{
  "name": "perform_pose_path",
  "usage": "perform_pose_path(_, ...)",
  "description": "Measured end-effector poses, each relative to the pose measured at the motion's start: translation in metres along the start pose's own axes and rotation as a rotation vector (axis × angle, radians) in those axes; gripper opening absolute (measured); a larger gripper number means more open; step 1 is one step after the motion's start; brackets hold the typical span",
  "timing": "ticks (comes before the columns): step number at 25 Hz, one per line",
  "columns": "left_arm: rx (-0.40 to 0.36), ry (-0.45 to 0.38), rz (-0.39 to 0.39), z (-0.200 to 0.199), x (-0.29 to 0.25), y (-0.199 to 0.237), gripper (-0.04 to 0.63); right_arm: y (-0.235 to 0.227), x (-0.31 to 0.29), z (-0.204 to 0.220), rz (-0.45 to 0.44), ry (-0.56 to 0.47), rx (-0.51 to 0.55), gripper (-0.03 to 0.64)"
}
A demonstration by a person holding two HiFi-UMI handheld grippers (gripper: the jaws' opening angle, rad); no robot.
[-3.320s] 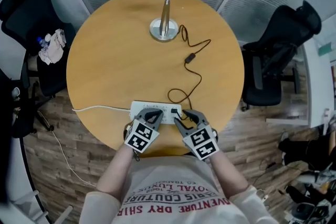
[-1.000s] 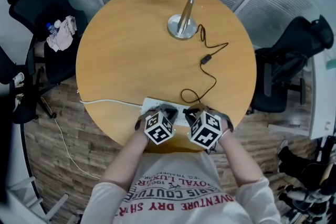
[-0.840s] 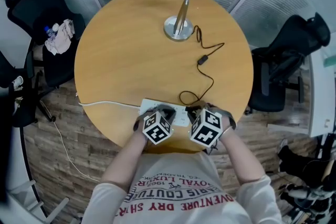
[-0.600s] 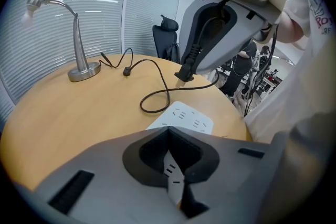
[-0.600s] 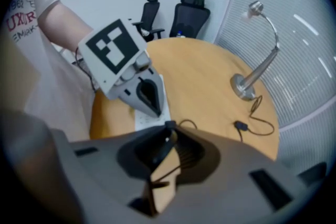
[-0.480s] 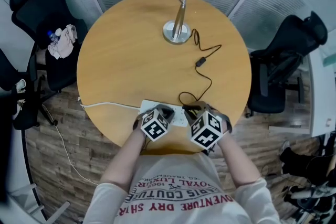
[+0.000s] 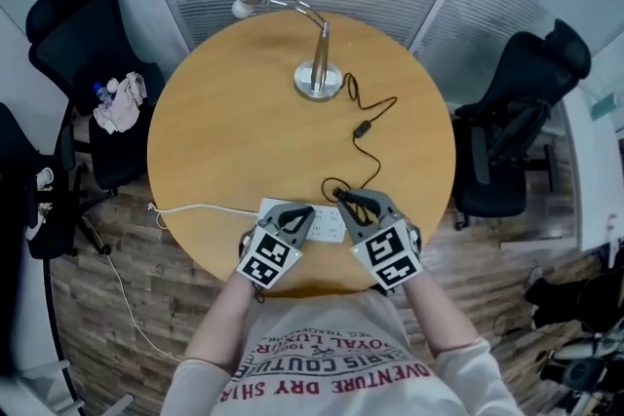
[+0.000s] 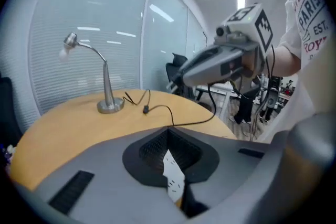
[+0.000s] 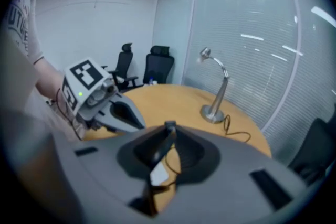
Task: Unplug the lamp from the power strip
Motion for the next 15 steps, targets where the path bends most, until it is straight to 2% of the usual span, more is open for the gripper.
perform_pose_path(2, -0.005, -0.107, -0.078, -0.015, 0.023, 0.004, 0.028, 0.002, 0.005, -0.003, 0.011, -0.042, -0.017, 0.071)
perform_pose_path(4, -0.012, -0.187, -0.123, -0.027, 0.045, 0.004, 0.028, 0.005, 0.012, -0.007, 0.026, -0.098, -0.030, 0.071)
perform_pose_path(11, 0.065, -0.421, -0.142, -0.059, 0.118, 0.004, 0.028, 0.020, 0.052, -0.032, 0.090, -0.378, -0.036, 0.072)
perform_pose_path(15, 0.075, -0.506, -0.176, -0.069, 0.146, 0.001, 0.028, 0.024, 0.065, -0.038, 0.100, -0.468, -0.091, 0.071)
Point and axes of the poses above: the fingertips, and each gripper's own axes: x backward along the fingers, y to its left, z out of its underside, the point moved 7 cm from there along x, backward along the fingers, and after that the axes turned 14 degrees about y, right-handed, at the moved point
